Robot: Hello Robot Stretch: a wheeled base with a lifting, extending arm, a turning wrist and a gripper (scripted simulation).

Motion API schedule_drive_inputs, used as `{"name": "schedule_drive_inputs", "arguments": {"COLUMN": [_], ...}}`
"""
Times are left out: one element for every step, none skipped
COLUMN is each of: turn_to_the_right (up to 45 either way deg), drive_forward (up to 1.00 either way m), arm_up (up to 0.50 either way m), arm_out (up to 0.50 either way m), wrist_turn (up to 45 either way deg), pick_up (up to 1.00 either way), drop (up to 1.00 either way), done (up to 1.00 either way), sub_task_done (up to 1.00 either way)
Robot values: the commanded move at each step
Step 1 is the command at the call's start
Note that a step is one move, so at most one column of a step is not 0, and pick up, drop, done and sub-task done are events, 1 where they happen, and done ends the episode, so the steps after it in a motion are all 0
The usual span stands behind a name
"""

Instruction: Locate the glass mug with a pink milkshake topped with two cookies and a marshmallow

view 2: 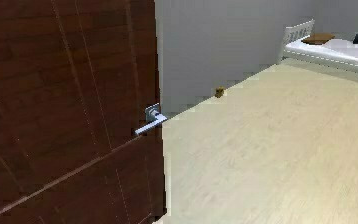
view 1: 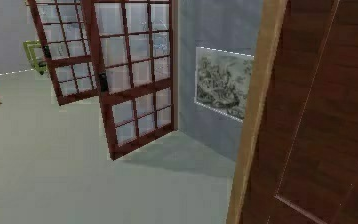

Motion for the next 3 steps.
{"name": "schedule_drive_inputs", "arguments": {"turn_to_the_right": [0.0,-36.0,0.0], "drive_forward": [0.25,0.0,1.0], "arm_up": [0.0,0.0,0.0], "arm_out": [0.0,0.0,0.0], "wrist_turn": [0.0,0.0,0.0], "pick_up": [0.0,0.0,0.0], "drop": [0.0,0.0,0.0], "done": [0.0,0.0,0.0], "sub_task_done": [0.0,0.0,0.0]}}
